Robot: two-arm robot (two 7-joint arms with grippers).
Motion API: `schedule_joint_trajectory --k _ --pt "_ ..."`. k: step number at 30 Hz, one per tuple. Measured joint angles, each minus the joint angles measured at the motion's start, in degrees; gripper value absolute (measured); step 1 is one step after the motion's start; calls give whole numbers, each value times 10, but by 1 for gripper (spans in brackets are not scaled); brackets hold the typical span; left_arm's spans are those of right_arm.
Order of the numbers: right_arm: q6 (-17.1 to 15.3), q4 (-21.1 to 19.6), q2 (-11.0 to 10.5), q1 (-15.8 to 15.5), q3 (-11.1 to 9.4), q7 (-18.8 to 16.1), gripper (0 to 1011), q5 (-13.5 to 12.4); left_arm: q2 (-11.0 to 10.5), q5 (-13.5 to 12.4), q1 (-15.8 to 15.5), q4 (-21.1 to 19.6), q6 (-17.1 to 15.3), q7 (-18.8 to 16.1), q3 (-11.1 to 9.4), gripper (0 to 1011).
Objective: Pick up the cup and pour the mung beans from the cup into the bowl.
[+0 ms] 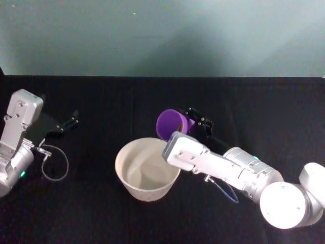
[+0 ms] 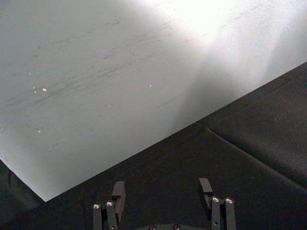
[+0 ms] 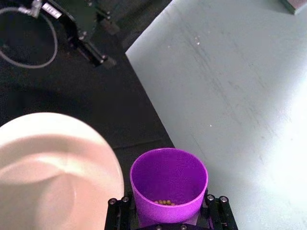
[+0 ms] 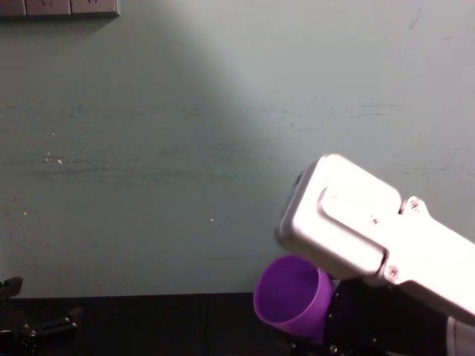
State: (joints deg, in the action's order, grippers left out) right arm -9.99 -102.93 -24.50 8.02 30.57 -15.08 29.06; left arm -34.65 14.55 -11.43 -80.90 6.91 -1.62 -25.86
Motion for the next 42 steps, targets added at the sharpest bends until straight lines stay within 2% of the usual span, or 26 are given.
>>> schedule_joint_trajectory --k 8,15,17,42 --pt "-18 -9 -1 1 21 -1 724 66 0 0 0 0 0 0 0 1000" --pt "-23 -13 1 1 29 -2 724 103 0 0 0 0 0 0 0 1000" --pt "-26 -16 1 0 34 -1 724 123 0 0 0 0 0 0 0 1000" --pt "-37 -21 4 4 66 -21 724 262 0 0 0 0 0 0 0 1000"
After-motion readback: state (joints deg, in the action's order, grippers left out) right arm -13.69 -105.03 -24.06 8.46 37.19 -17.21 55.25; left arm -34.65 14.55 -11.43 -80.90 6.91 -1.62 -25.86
